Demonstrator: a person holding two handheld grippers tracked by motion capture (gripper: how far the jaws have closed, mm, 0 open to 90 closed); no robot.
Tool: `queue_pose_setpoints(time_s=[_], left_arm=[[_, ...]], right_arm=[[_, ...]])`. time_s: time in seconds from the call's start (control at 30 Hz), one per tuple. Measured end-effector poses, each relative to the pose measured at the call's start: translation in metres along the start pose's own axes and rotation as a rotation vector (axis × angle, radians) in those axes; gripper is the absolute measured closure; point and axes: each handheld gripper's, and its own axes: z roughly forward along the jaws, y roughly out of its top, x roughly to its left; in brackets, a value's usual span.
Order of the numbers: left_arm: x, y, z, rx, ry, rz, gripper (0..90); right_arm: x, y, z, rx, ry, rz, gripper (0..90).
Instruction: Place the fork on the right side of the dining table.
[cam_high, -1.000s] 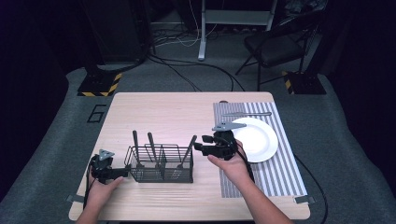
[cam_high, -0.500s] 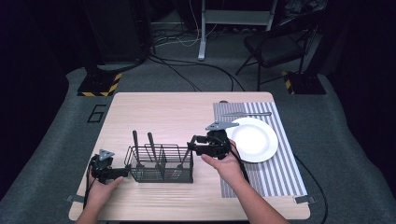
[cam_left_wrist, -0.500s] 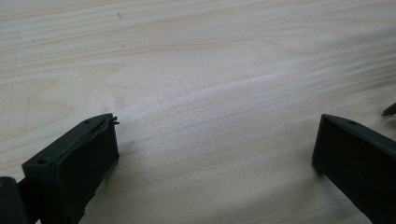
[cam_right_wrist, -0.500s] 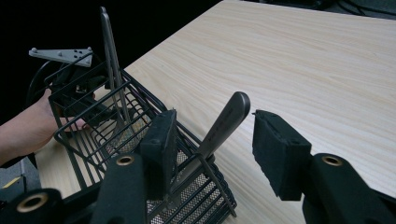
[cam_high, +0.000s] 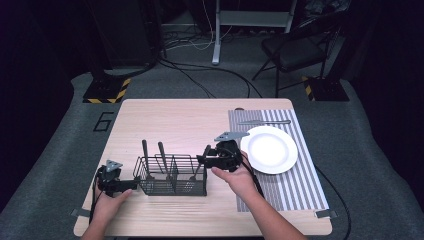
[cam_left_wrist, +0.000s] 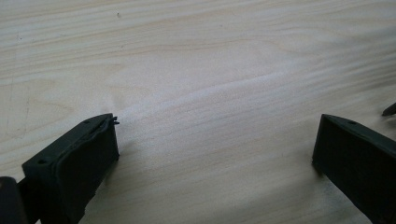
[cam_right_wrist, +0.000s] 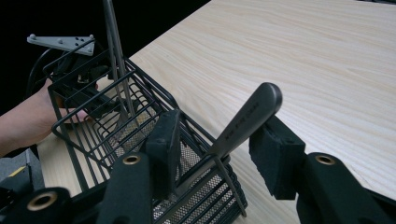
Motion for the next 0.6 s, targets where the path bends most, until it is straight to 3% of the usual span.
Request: queue_pose_setpoints(time_s=[0.4, 0.6], left_arm=[[0.000, 0.000, 0.000, 0.000, 0.000, 0.000, 0.0], [0.000, 0.000, 0.000, 0.001, 0.000, 0.000, 0.0]], right_arm=[[0.007, 0.004, -0.001, 0.012, -0.004, -0.007, 55.8], [0.014, 0.009, -0.001, 0.012, 0.016, -0.050, 63.1]])
